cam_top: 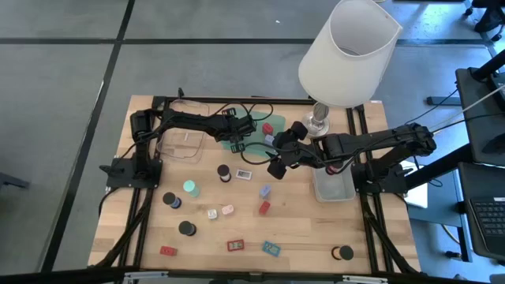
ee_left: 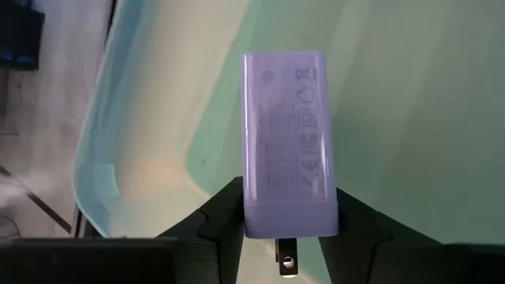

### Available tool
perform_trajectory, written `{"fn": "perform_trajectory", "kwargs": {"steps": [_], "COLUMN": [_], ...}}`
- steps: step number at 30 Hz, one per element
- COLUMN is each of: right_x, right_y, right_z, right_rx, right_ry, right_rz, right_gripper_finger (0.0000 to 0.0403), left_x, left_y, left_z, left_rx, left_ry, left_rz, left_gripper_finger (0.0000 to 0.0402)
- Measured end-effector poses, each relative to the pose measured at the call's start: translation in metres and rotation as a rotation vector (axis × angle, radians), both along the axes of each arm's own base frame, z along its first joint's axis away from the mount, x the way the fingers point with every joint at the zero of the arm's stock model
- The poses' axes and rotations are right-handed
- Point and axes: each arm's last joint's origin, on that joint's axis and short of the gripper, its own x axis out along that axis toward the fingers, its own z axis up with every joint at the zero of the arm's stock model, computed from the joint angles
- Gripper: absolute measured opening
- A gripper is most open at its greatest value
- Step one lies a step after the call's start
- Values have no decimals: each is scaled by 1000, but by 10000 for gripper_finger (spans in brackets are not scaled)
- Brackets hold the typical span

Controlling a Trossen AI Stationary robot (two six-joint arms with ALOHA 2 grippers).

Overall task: Pick & Place Office items
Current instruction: Put the right blue charger adapter into the green bin, then put the blue charger adapter into the green bin

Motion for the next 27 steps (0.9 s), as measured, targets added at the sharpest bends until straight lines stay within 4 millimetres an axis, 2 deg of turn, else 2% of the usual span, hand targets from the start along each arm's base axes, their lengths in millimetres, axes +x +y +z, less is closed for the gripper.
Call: {"fn": "perform_trajectory", "kwargs": {"steps": [9, 12, 17, 20, 24, 27], "right_x": [0, 0, -2, -5, -12, -19], "right_y": [0, 0, 2, 8, 27, 48], "right_z": [-1, -1, -2, -3, -6, -13], "right_rx": [2, 1, 5, 21, 1, -60], "right_ry": [7, 9, 24, 33, 85, 141], "right_rz": [3, 3, 1, 2, 74, 196], "right_gripper_finger": [283, 283, 283, 283, 283, 283], "left_x": [1, 0, -4, -15, -34, -46], "left_y": [-3, -4, -11, -22, -41, -58], "left_z": [1, 10, 48, 76, 108, 123], "left_rx": [31, 49, 46, 25, -88, -245], "left_ry": [1, 22, -64, -141, -231, -260], "left_rz": [12, 9, 39, 44, 16, -50], "left_gripper_finger": [186, 192, 178, 167, 154, 147]}}
